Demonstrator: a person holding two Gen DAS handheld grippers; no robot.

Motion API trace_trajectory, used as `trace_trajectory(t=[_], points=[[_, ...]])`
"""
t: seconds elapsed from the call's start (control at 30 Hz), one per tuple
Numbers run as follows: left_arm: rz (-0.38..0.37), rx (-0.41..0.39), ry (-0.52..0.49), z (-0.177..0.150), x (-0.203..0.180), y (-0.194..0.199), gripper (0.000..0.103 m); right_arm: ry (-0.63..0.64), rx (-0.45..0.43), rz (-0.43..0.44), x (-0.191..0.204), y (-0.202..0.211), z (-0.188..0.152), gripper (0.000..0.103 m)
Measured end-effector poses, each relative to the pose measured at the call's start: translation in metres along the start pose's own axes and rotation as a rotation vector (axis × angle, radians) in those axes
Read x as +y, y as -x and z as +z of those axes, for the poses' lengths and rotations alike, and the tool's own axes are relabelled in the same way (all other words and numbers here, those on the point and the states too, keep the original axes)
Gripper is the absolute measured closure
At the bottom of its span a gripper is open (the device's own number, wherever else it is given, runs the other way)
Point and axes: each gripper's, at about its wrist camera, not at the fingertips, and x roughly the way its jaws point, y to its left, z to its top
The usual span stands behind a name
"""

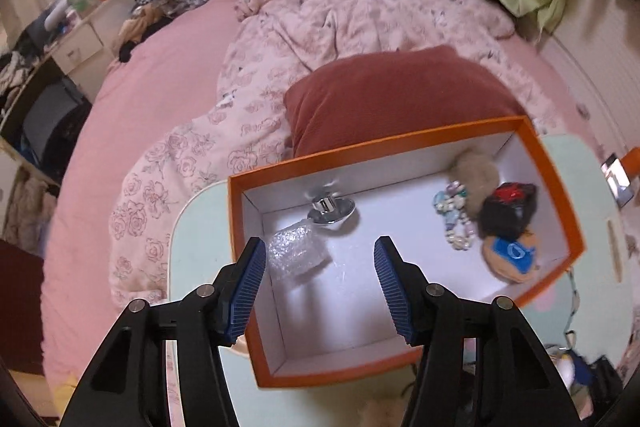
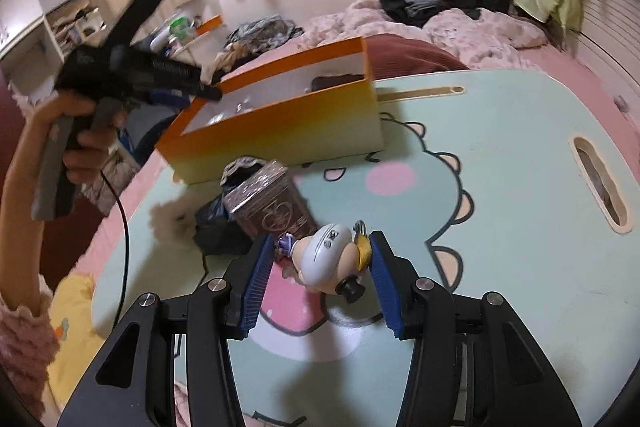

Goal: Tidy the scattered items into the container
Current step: 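Lower the figurine keyring onto the table and open the right gripper, then grasp the clear plastic bag inside the box with the left gripper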

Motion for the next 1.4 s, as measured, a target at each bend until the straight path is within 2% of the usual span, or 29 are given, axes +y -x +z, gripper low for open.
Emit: trace_trajectory(t=[0.03, 0.07, 0.1, 0.17, 0.23, 0.4, 0.5, 0.57, 0.63, 0.67, 0.7, 0.83, 1.0, 1.07, 1.23, 1.4], points=[[0.008, 0.013, -0.015, 0.000, -0.002, -0.003, 0.047, -0.014, -0.019, 0.005, -0.002, 0.003, 0.000, 0.044], [0.018, 0.022, -0.026, 0.001, -0.004, -0.006, 0.047, -0.021, -0.042, 0.002, -0.003, 0.007, -0.001, 0.028], [0.031, 0.028, -0.032, 0.001, -0.005, -0.009, 0.047, -0.023, -0.080, -0.006, -0.003, 0.013, -0.002, 0.021], [0.061, 0.039, -0.045, 0.002, -0.008, -0.014, 0.047, -0.011, -0.131, -0.014, -0.002, 0.022, -0.002, 0.021], [0.068, 0.055, -0.043, 0.003, -0.008, -0.019, 0.047, -0.002, -0.141, -0.007, -0.001, 0.026, 0.000, 0.021], [0.048, 0.115, -0.047, 0.005, -0.015, -0.038, 0.047, -0.023, -0.118, 0.037, -0.003, 0.025, 0.002, 0.021], [0.075, 0.104, -0.069, 0.004, -0.021, -0.042, 0.048, -0.029, -0.107, 0.053, -0.004, 0.024, 0.001, 0.021], [0.033, 0.083, -0.059, 0.003, -0.021, -0.038, 0.059, -0.030, -0.107, 0.057, -0.005, 0.025, -0.001, 0.021], [-0.047, 0.077, -0.058, 0.003, -0.022, -0.031, 0.066, -0.031, -0.106, 0.058, -0.006, 0.025, -0.001, 0.021], [-0.088, 0.081, -0.054, 0.003, -0.022, -0.028, 0.066, -0.031, -0.104, 0.061, -0.006, 0.025, -0.001, 0.021], [-0.091, 0.080, -0.051, 0.003, -0.022, -0.026, 0.066, -0.032, -0.100, 0.064, -0.006, 0.025, -0.002, 0.021], [0.026, 0.042, -0.072, 0.005, -0.025, -0.024, 0.065, -0.035, -0.086, 0.070, -0.006, 0.023, -0.003, 0.021], [0.062, 0.091, -0.077, 0.009, -0.025, -0.046, 0.063, -0.030, -0.081, 0.072, -0.005, 0.023, -0.003, 0.021], [0.077, 0.077, -0.095, 0.008, -0.029, -0.048, 0.072, -0.030, -0.079, 0.073, -0.005, 0.023, -0.004, 0.021], [-0.002, 0.016, -0.049, 0.008, -0.023, -0.036, 0.074, -0.036, -0.078, 0.068, -0.008, 0.024, -0.003, 0.021], [-0.086, -0.098, 0.002, 0.006, -0.012, 0.009, 0.074, -0.043, -0.071, 0.070, -0.009, 0.023, -0.004, 0.021]])
